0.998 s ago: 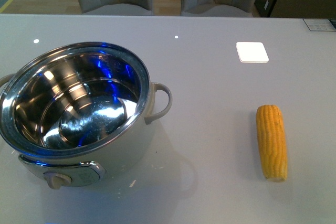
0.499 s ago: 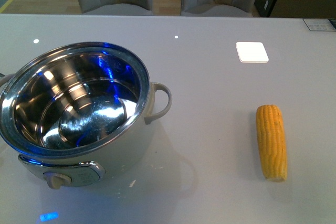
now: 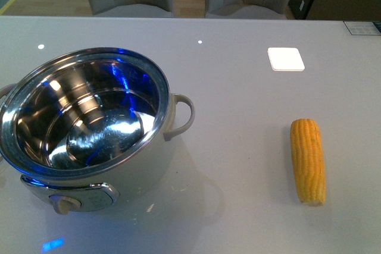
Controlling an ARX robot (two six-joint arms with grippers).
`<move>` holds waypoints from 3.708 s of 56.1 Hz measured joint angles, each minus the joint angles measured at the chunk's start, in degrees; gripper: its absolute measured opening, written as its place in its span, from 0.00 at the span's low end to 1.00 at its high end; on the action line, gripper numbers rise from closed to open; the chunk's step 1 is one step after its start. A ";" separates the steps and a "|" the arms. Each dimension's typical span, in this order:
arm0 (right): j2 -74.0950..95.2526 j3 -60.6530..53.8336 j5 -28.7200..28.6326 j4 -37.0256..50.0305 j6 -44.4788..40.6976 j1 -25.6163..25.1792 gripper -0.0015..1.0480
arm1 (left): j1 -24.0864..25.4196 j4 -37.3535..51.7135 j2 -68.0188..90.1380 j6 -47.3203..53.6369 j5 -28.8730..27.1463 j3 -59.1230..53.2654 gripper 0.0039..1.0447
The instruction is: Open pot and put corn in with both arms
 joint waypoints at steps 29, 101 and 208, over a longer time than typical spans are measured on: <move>0.00 0.00 0.00 0.00 0.00 0.00 0.92 | 0.57 0.00 -6.05 0.09 -0.96 -5.44 0.94; -0.02 0.00 0.00 0.00 0.00 0.00 0.92 | 5.42 -32.44 -73.99 -2.97 17.00 -25.38 0.94; -0.02 0.00 0.00 0.00 0.00 0.00 0.92 | -26.53 -65.37 -136.93 -3.08 -4.00 -48.11 0.03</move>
